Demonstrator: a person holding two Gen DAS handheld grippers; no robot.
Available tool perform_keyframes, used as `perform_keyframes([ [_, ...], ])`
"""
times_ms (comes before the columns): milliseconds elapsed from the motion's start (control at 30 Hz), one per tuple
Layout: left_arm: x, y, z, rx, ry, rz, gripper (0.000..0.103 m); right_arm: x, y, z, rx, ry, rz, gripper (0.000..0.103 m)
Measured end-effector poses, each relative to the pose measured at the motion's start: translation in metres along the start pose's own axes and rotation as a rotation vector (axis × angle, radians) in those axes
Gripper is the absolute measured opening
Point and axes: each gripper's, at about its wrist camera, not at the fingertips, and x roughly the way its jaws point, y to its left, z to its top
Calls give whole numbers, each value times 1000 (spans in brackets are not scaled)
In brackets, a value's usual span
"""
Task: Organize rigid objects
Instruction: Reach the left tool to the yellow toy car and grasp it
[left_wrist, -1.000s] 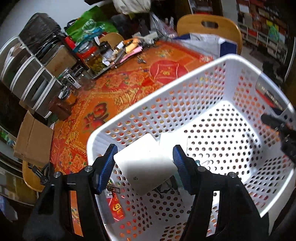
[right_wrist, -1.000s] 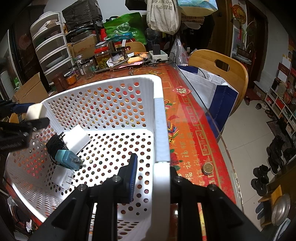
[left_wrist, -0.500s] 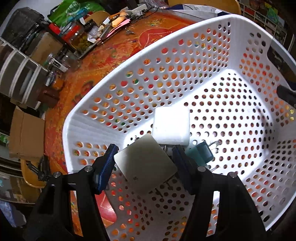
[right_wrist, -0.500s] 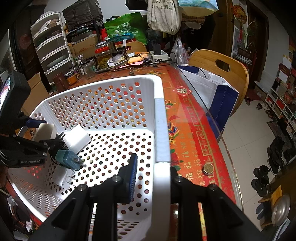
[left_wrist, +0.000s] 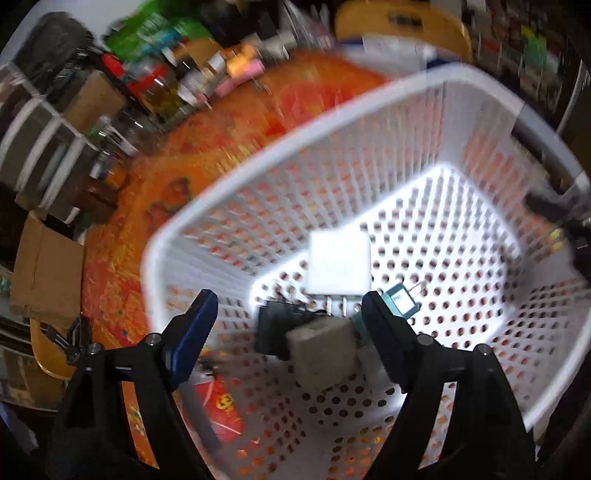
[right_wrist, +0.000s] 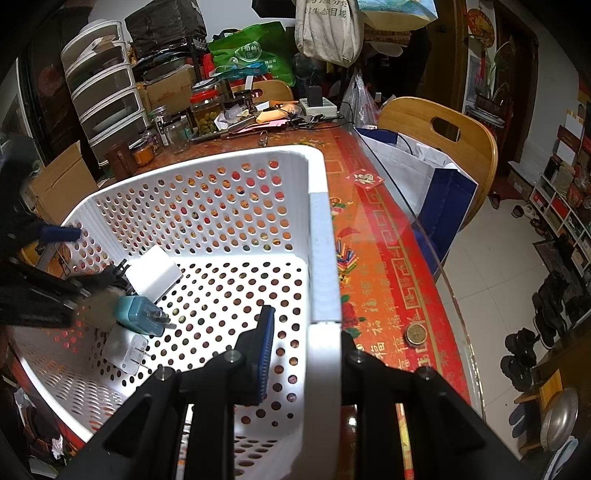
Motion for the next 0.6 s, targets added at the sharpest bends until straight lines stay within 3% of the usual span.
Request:
perform_keyframes([
  [67,-36,24,-15,-61,-93,-5,81,0,0,0,1,2,-1,22],
  [167,-90,81,-57,-202,-220,19,103,0,0,0,2,3,-8,22],
  [267,-115,139,-108,-365,-274,64,103,0,1,0,3,1,-19,22],
  [367,-83,185,-146,-491,-189,89,103,0,1,0,0,-2,-19,22],
  [467,-24,215,-169,-561,-63,52,103,-1,1,0,-2,-1,-20,22],
  [533,5,221,-177,-586,-35,23,98,-1,1,0,0,-2,-19,22],
  [600,30,228,-182,-609,-30,-11,80,-1,1,1,-1,-1,-19,22],
])
